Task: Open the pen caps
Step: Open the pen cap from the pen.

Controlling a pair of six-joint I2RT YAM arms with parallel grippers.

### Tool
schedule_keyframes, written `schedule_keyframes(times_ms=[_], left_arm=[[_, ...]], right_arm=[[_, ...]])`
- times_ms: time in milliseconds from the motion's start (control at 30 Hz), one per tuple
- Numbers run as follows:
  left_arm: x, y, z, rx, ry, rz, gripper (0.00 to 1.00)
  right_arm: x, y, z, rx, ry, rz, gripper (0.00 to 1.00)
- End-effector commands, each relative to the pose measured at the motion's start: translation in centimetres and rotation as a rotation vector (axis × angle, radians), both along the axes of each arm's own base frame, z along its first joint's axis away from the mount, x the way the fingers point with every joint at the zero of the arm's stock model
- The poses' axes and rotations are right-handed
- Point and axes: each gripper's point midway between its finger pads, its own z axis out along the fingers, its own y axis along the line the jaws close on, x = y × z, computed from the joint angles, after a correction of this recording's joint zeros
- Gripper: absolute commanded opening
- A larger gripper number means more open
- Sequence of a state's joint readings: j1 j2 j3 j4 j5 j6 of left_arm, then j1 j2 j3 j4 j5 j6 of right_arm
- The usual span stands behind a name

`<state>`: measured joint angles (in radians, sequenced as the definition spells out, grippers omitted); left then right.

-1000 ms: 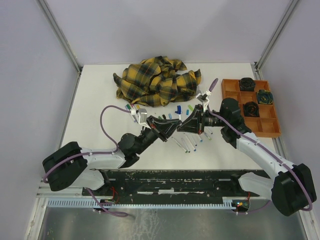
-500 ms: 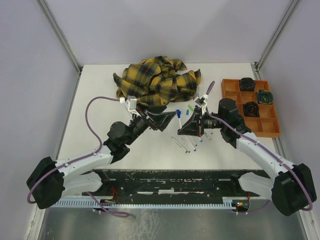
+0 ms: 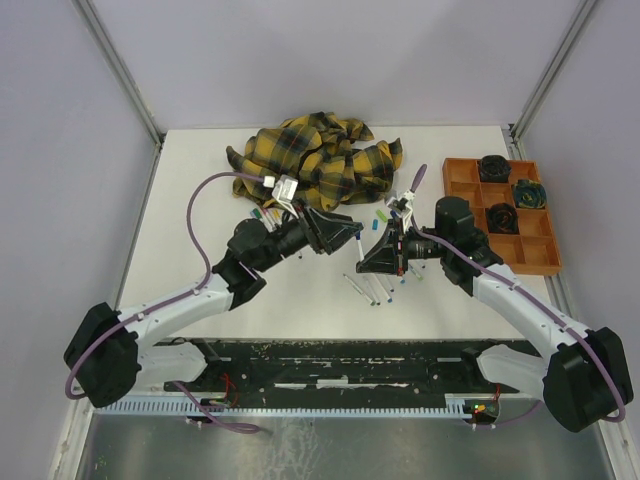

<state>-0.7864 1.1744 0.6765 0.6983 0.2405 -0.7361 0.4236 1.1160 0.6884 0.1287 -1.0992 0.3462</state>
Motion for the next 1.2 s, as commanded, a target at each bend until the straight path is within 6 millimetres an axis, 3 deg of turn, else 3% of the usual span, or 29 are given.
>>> schedule_keyframes(times_ms=[0, 233, 367, 433, 500, 633, 800, 1033, 1167], left_arm=[[-0.6, -1.0, 2.0, -0.037, 0.002, -0.076, 0.6], [-0.6, -1.9, 1.3, -0.02, 0.022, -0.122, 0.45], [-0.7, -2.1, 1.3, -0.019, 0.018, -0.14, 0.11], [-0.7, -2.1, 1.5, -0.019, 0.009, -0.136, 0.03], [-0.6, -2.0, 1.5, -0.025, 0.002, -0.129, 0.03], [-0.8, -1.6, 1.5, -0.055, -0.013, -0.118, 0.03], [-1.1, -1.0, 1.5, -0.135, -0.023, -0.111, 0.03], [-0.9, -1.3, 0.5, -0.15, -0.008, -0.114, 0.03], [-0.7, -1.3, 0.6, -0.157, -0.018, -0.107, 0.03]], right_arm=[[0.3, 0.3, 2.1, 0.025, -0.08, 0.024, 0.0], [0.3, 0.3, 2.0, 0.019, -0.083, 0.021, 0.0], [0.3, 0.3, 1.9, 0.015, -0.081, 0.022, 0.0], [0.3, 0.3, 1.9, 0.015, -0.082, 0.023, 0.0], [0.3, 0.3, 2.0, 0.015, -0.083, 0.019, 0.03], [0.8, 0.5, 2.6, 0.034, -0.044, -0.006, 0.28], [1.7, 0.8, 3.2, 0.081, 0.042, -0.064, 0.4], [1.8, 0.8, 3.9, 0.113, 0.036, -0.08, 0.4], [1.8, 0.8, 3.3, 0.1, 0.041, -0.079, 0.24]])
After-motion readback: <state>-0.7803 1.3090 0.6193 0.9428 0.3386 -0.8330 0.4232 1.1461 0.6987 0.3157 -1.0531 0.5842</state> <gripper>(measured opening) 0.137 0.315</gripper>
